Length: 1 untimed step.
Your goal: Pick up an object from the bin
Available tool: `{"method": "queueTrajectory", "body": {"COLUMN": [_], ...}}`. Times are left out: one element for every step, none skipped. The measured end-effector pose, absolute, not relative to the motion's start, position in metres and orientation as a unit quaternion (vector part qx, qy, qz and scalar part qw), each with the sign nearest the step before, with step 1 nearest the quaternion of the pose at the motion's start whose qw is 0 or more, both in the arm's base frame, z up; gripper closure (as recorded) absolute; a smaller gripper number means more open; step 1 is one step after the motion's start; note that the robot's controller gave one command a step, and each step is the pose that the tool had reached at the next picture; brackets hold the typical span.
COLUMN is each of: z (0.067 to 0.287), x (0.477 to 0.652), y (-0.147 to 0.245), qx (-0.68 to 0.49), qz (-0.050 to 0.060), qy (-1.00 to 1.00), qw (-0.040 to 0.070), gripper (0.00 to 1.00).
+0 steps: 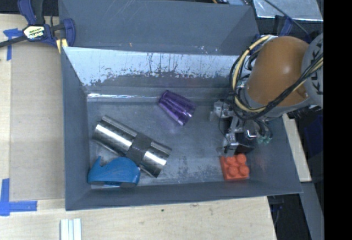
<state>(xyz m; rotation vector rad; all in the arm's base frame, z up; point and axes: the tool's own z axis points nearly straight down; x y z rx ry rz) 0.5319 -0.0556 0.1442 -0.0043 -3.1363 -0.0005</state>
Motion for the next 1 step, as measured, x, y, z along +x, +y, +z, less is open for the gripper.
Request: {"method": "queueTrajectory", "body": {"z": [0.1489], "x": [0.5338], "y": [-0.0554], "qx": [0.0], "qz": [0.0], "qy": [-1.0], "qw": [-0.002], "gripper": [0.0]}}
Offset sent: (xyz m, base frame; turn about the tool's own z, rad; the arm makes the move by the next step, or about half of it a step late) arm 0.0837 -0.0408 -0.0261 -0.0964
